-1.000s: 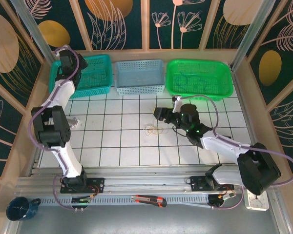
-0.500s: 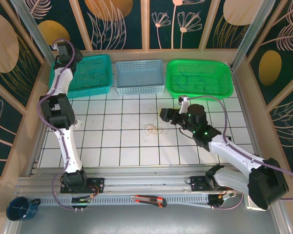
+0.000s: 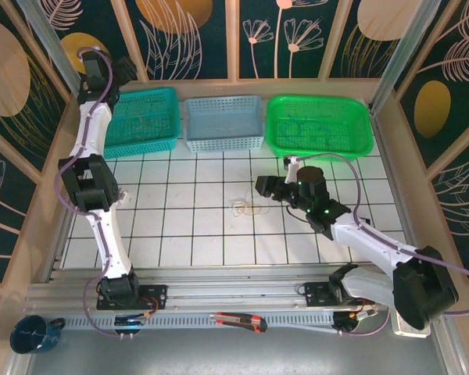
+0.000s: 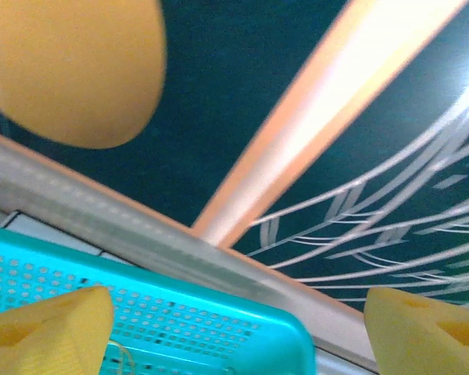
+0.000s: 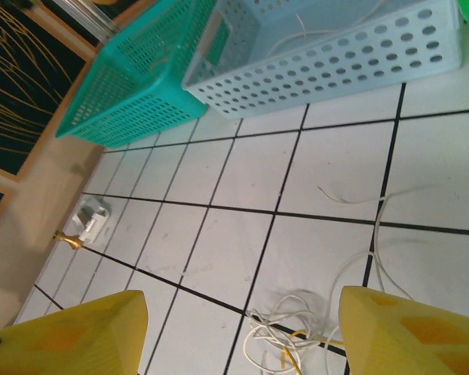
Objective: Untangle the cables
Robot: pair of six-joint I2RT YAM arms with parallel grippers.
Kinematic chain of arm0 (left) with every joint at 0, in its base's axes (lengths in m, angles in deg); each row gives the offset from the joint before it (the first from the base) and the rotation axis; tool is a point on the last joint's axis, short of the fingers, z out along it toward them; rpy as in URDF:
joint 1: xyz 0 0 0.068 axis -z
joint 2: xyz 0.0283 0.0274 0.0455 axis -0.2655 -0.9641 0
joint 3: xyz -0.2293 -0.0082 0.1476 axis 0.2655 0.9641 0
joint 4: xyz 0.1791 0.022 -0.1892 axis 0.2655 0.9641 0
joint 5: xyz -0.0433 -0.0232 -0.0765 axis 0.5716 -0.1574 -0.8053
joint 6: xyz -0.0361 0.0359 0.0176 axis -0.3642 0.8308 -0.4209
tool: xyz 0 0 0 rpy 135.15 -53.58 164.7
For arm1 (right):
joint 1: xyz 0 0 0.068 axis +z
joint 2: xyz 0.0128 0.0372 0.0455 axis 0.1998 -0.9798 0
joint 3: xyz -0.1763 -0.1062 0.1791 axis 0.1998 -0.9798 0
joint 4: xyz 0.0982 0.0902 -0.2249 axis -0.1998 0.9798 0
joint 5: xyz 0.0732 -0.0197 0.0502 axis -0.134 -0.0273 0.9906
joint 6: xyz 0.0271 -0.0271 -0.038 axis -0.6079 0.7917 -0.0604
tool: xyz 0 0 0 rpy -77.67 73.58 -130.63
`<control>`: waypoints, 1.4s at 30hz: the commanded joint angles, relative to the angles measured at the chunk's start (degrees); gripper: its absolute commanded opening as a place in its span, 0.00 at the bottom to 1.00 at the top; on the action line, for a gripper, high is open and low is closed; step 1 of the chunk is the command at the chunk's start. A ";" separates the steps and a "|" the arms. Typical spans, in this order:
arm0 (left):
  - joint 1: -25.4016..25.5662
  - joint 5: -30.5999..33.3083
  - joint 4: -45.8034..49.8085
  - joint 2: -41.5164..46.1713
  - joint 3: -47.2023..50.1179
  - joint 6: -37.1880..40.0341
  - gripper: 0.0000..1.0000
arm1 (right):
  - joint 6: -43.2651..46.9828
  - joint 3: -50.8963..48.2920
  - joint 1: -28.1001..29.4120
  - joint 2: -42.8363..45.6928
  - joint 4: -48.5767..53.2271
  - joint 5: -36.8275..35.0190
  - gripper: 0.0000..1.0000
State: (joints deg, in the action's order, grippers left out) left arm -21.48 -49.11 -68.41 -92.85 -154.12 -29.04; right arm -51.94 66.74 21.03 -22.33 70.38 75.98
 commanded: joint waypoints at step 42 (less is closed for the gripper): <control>34.39 -5.13 -39.41 49.34 90.49 -18.74 0.92 | 8.69 22.62 -8.44 -35.66 9.73 9.70 0.49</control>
State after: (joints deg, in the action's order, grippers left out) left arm 13.01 -54.92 -105.33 -44.48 -64.11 -46.77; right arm -44.38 87.15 12.44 -56.21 79.14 84.89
